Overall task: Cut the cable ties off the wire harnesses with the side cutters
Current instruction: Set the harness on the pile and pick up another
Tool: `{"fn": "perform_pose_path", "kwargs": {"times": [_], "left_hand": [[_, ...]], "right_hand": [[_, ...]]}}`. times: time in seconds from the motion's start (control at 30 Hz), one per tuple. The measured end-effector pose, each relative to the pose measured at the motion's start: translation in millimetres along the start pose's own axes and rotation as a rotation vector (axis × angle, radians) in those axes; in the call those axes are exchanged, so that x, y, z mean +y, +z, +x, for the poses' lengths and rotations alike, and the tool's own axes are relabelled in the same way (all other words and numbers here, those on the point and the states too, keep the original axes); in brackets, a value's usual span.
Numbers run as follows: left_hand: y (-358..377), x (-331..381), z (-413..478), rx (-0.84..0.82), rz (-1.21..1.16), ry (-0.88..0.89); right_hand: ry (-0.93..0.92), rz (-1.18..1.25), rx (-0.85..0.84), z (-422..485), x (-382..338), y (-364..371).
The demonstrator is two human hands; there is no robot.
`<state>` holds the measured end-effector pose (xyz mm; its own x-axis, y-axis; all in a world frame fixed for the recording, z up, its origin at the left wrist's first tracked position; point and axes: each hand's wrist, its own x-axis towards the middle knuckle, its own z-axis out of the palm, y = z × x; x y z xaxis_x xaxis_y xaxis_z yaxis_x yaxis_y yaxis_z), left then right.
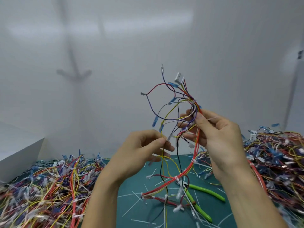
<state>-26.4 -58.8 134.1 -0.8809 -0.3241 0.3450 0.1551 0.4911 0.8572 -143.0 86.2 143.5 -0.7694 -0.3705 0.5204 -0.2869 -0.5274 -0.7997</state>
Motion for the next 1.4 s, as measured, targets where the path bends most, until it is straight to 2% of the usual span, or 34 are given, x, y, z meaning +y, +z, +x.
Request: {"fn": "perform_pose_path", "kwargs": {"times": [0.3,0.43,0.6,0.87,1.4], "left_hand": [[-7.2,2.3,-1.8,0.247,-0.160,0.070],[-15.2,-3.3,-6.1,0.156,-0.092,0.039],[-17.0,-9.2,-8.5,-0.001,-0.030,-0.097],[-16.6,-10.7,-3.2,0.154,-0.010,-0.105],[-16.0,-10.4,-2.7,0.115,0.014,-0.130]], "right_hand": [[0.043,-0.156,0.044,1.9,7.6,-6.4],[0.001,-0.148,0.087,1.7,6.6,-7.5],[-0.019,-0.123,0.108,2.2,8.3,-5.9],[-0.027,-0.119,0.097,2.7,11.4,-7.4],[-0.007,-0.136,0.109,3.4,13.2,-7.5]]}}
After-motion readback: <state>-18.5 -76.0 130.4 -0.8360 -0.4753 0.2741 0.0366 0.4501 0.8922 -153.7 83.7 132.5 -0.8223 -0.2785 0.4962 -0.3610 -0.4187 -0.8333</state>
